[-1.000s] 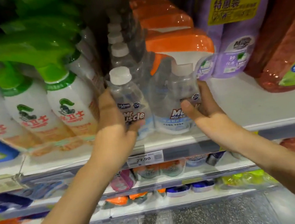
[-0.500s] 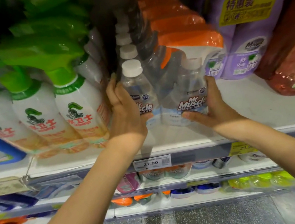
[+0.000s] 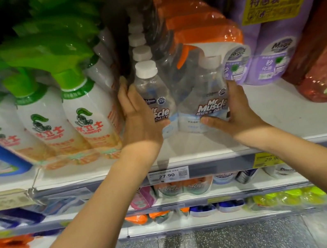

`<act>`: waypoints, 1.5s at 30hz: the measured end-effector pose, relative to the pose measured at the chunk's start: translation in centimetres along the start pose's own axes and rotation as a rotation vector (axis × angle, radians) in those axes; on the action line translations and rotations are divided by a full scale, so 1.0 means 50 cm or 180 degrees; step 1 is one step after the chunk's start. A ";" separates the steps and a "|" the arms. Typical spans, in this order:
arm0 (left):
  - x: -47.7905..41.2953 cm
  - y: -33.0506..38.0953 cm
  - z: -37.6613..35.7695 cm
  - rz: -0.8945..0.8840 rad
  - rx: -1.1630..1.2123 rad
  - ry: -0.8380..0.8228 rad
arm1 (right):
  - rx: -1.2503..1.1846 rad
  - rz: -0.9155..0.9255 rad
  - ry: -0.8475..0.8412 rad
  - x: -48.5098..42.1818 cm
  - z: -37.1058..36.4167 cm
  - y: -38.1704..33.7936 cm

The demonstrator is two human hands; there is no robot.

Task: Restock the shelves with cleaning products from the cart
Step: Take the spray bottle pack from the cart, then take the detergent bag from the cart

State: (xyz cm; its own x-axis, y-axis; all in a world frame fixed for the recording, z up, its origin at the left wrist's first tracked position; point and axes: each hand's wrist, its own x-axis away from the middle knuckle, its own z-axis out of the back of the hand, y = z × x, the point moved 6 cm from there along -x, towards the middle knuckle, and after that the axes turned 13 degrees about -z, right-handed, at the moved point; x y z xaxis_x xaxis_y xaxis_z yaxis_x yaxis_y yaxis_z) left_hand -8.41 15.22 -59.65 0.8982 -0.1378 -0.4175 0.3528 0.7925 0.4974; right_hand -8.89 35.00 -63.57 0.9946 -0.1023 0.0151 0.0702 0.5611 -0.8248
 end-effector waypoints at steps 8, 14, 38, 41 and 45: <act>0.067 0.029 0.062 -0.0145 0.0250 0.0354 | -0.0688 0.0040 0.0546 0.101 0.054 -0.028; 0.136 0.127 0.155 -0.0275 0.0677 0.0146 | -0.1221 0.0411 -0.0113 0.211 0.103 -0.121; 0.832 0.416 0.823 0.1770 0.0461 0.2860 | -0.1441 0.1148 -0.3734 0.853 -0.043 -0.657; 0.918 0.396 0.867 0.1998 0.0388 0.3186 | -0.1237 0.1216 -0.4244 0.935 -0.114 -0.698; 1.022 0.347 0.940 0.2172 0.0371 0.3557 | -0.0934 0.1345 -0.4565 1.024 -0.227 -0.754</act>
State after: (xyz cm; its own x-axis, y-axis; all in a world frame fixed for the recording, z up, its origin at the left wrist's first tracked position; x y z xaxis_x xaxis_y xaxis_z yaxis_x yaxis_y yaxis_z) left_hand 55.93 -5.97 -36.60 0.2233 0.8748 -0.4298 -0.0117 0.4434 0.8963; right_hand 38.51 -0.70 -38.14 0.1811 0.9744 0.1331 -0.0747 0.1486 -0.9861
